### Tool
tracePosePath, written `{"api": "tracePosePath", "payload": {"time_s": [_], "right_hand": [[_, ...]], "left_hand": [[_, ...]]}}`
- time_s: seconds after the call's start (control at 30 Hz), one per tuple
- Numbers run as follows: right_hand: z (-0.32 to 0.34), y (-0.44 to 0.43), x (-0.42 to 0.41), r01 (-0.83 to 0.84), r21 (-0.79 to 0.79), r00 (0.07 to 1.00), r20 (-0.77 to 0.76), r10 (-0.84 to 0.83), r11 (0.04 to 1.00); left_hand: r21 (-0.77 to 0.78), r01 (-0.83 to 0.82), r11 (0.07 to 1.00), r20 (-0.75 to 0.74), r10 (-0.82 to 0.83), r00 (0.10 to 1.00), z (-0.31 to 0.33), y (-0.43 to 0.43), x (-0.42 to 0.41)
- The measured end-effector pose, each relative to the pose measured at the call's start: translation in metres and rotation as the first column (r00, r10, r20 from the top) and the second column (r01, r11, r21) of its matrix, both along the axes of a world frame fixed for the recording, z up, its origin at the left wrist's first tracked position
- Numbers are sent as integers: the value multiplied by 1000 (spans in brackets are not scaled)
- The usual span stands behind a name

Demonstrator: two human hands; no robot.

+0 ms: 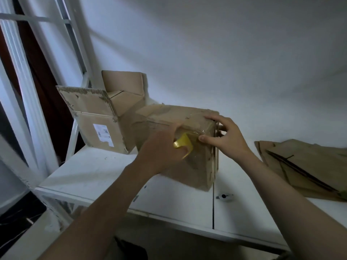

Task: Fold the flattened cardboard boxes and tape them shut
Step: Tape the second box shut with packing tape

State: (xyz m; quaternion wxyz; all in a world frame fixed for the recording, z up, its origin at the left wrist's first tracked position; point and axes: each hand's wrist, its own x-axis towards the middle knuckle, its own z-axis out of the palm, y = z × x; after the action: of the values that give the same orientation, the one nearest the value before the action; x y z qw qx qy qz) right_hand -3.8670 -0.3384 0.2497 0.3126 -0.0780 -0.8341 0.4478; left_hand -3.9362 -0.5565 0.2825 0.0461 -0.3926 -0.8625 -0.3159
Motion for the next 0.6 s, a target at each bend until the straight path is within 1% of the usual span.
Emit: {"api": "tracePosePath", "payload": {"time_s": [0.1,0.17,0.23,0.33,0.4,0.47,0.53,0.6], "right_hand": [[-24,6,-7,-59,-62,998,19,60,996],[-32,10,-12,-83,-66,996,26,85,994],[-39,14,-15,-91,-20,996,21,91,996],[-45,14,-16,-67,99,998,14,66,993],[-49,8,-19,-67,170,997,-19,72,983],[-53,1,-25,-37,185,995,-84,53,982],[-56,-8,-34,22,129,992,-130,-5,991],[-58,-14,-42,85,128,982,-178,-62,988]], "left_hand": [[-26,23,999,39,-22,999,-26,2,-4],[-31,31,999,46,-29,999,-36,7,-8],[-12,40,999,42,-39,998,-41,13,-11],[-8,49,999,24,-49,999,-42,22,-15],[-6,38,999,28,-38,999,-42,25,-16],[-22,29,999,28,-28,999,-41,27,-17],[-29,25,999,29,-24,999,-41,28,-17],[-35,25,999,32,-24,999,-40,28,-16]]}}
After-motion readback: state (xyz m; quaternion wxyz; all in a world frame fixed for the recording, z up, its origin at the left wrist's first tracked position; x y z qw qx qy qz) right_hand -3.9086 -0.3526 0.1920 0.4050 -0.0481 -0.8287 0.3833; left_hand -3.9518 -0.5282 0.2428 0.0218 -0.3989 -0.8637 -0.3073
